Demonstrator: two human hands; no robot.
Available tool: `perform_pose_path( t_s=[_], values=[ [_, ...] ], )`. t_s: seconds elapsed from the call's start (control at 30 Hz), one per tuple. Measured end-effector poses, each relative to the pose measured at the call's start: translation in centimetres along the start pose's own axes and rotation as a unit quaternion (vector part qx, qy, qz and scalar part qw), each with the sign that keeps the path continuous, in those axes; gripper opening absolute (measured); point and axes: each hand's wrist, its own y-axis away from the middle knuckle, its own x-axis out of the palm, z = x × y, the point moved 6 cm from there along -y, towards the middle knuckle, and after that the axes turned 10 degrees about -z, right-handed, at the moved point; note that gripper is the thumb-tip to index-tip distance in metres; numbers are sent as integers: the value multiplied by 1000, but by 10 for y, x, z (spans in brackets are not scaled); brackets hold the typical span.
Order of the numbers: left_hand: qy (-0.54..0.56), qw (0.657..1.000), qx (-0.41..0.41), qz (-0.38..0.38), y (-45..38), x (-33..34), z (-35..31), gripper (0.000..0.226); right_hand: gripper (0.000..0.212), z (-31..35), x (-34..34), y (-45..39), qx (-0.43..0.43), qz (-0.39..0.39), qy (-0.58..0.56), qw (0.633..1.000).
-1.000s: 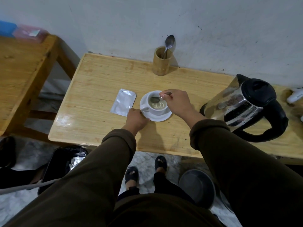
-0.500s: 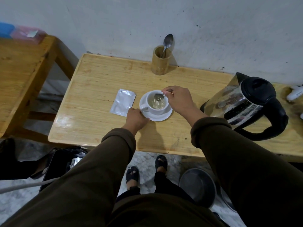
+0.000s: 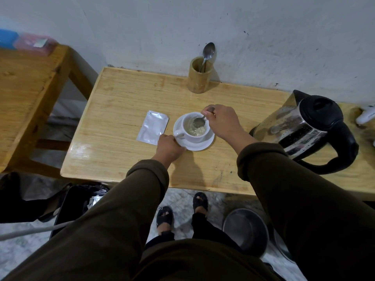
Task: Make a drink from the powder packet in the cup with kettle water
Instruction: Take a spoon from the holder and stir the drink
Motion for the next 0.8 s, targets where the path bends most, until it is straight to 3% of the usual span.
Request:
perform_pose_path(
  t_s=[0.27, 0.57, 0.8],
  values=[
    [-19, 1000, 1, 2, -4, 3, 2, 31, 28, 7, 6, 5, -13, 45, -23, 999],
    [-53, 998, 18, 5, -5, 4, 1, 34, 26, 1, -1, -2, -7, 4, 11, 1000],
    [-86, 995, 45, 1, -3, 1, -5, 34, 29, 11, 8, 3, -17, 52, -5, 998]
  ],
)
